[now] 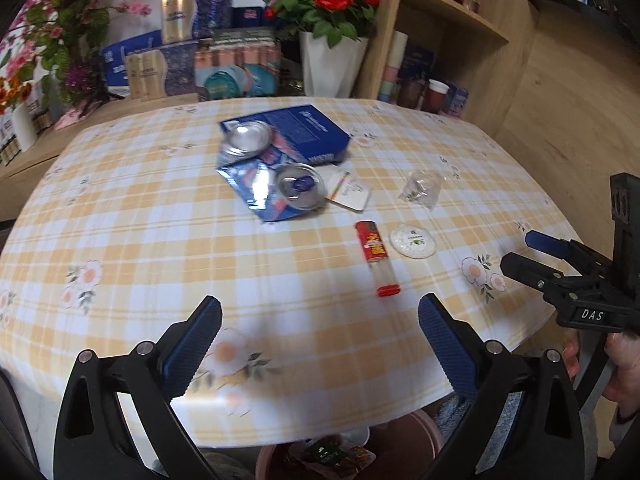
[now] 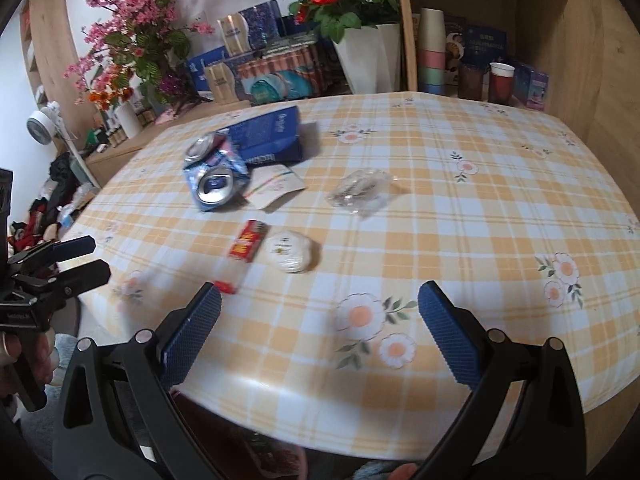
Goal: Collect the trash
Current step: 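Grasp the red lighter on the table with the left tool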
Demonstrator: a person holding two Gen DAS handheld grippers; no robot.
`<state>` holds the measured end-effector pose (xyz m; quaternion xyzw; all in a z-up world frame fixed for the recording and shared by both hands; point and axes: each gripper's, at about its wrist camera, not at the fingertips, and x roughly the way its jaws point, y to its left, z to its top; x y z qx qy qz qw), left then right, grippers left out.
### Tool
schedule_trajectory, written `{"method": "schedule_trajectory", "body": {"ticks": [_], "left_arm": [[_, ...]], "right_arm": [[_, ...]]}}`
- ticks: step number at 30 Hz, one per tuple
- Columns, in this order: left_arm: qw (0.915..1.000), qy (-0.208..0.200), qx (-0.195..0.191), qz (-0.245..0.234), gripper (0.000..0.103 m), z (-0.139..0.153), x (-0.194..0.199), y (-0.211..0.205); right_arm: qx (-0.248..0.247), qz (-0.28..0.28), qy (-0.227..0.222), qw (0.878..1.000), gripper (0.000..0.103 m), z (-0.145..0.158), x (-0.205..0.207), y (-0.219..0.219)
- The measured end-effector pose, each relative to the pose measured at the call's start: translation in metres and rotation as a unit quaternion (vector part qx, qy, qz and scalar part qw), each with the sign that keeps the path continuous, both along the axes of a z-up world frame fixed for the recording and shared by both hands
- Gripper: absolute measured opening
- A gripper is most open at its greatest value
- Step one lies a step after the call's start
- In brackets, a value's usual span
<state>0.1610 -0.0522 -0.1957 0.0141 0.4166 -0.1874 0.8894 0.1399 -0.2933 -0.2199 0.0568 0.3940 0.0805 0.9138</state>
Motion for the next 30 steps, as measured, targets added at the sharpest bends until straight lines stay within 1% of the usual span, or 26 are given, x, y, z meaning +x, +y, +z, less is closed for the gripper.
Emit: {"method": "schedule_trajectory", "body": {"ticks": [2,3,6,9,13,19,22,24,25,26,27,29,30], "left_arm": [[0.9998,0.008,0.007,-0.016,0.086,-0.008,0.009,-0.017],[0.9995,0.014,0.011,-0.025,0.085,-0.014,0.016,-0.028],[0.9987,0.032,0.017,-0.034,0.079,-0.029,0.033,-0.048],[0.9977,0.045,0.034,-0.037,0.075,-0.041,0.047,-0.064],[0.9964,0.058,0.051,-0.035,0.071,-0.056,0.062,-0.074],[0.9951,0.049,0.076,-0.039,0.07,-0.06,0.07,-0.081],[0.9942,0.04,0.092,-0.037,0.059,-0.06,0.071,-0.08],[0.9951,0.038,0.087,-0.027,0.049,-0.059,0.072,-0.075],[0.9953,0.038,0.085,-0.024,0.046,-0.059,0.072,-0.072],[0.9954,0.038,0.085,-0.023,0.041,-0.058,0.071,-0.07],[0.9955,0.037,0.085,-0.022,0.032,-0.058,0.07,-0.068],[0.9958,0.038,0.081,-0.022,0.025,-0.057,0.069,-0.062],[0.9961,0.038,0.077,-0.022,0.024,-0.056,0.067,-0.058]], "right_arm": [[0.002,-0.008,0.007,1.0,0.097,-0.004,0.004,-0.007],[0.006,-0.008,0.01,1.0,0.097,-0.005,0.006,-0.011],[0.018,-0.01,0.018,1.0,0.097,-0.01,0.011,-0.022],[0.031,-0.007,0.023,0.999,0.097,-0.012,0.012,-0.03],[0.031,-0.009,0.036,0.999,0.097,-0.018,0.016,-0.036],[0.03,-0.009,0.041,0.999,0.097,-0.017,0.02,-0.038],[0.025,-0.01,0.041,0.999,0.097,-0.016,0.021,-0.038],[0.023,-0.01,0.044,0.999,0.097,-0.017,0.021,-0.038],[0.02,-0.01,0.046,0.999,0.097,-0.017,0.021,-0.037],[0.018,-0.009,0.047,0.999,0.097,-0.017,0.021,-0.037],[0.017,-0.009,0.048,0.999,0.097,-0.017,0.02,-0.036],[0.019,-0.011,0.051,0.998,0.097,-0.018,0.02,-0.036],[0.019,-0.012,0.053,0.998,0.097,-0.018,0.02,-0.036]]}}
